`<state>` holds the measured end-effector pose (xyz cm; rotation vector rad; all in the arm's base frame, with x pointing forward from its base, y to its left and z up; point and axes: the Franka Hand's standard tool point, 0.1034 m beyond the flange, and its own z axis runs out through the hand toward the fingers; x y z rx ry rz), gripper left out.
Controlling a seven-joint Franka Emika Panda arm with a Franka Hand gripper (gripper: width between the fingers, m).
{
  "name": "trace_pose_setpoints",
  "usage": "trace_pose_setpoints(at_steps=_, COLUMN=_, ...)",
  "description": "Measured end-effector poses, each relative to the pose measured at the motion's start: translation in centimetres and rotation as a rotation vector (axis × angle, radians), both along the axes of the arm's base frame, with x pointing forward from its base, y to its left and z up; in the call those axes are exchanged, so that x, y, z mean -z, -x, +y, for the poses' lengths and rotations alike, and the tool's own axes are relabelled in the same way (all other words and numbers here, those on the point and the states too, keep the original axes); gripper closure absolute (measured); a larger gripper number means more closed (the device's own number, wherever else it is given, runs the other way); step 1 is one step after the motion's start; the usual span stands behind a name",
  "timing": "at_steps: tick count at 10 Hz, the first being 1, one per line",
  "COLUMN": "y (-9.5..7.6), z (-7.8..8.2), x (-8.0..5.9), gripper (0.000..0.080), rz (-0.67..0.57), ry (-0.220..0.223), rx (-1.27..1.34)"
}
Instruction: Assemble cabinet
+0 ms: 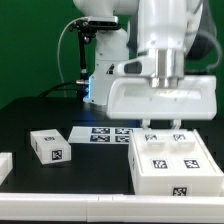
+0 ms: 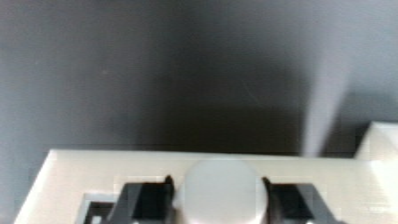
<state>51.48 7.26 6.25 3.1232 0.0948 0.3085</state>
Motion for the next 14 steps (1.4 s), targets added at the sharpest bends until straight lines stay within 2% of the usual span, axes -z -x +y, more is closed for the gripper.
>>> trace_pose_setpoints(at_steps=1, y=-1.0, z=1.1, x=-1.2, gripper=0.0579, rz=0.049, ry=-0.012, rx=0.032)
trace_pose_setpoints(at_steps=5, y=-1.0, z=1.2, x=-1.3, gripper=0.0577, rz=0.066, ry=-0.014, rx=0.080)
trace_pose_setpoints(at_steps=6, y=-0.7, z=0.9, x=-2.2, gripper=0.0577, rz=0.137, ry=-0.009, rx=0.078)
trace_pose_setpoints(at_steps=7, y=-1.1, z=0.5, x=-3.8, gripper=0.0577, rz=0.186, ry=-0.010, rx=0.085)
trace_pose_setpoints(at_steps=8, y=-1.6, z=0.7, x=-4.6, gripper=0.0577, rz=0.218, ry=-0.001, rx=0.085)
trace_pose_setpoints(at_steps=9, y=-1.8, z=1.2, x=-5.0, gripper=0.0577, rz=0.227, ry=-0.005, rx=0.111)
trace_pose_setpoints(at_steps=12, y=-1.4, z=0.9, x=-5.0, gripper=0.0577, rz=0.257, ry=0.000, rx=0.097)
trace_pose_setpoints(at_steps=14, y=-2.4, z=0.3, x=-7.5, gripper=0.0577, rz=0.348, ry=0.002, rx=0.090)
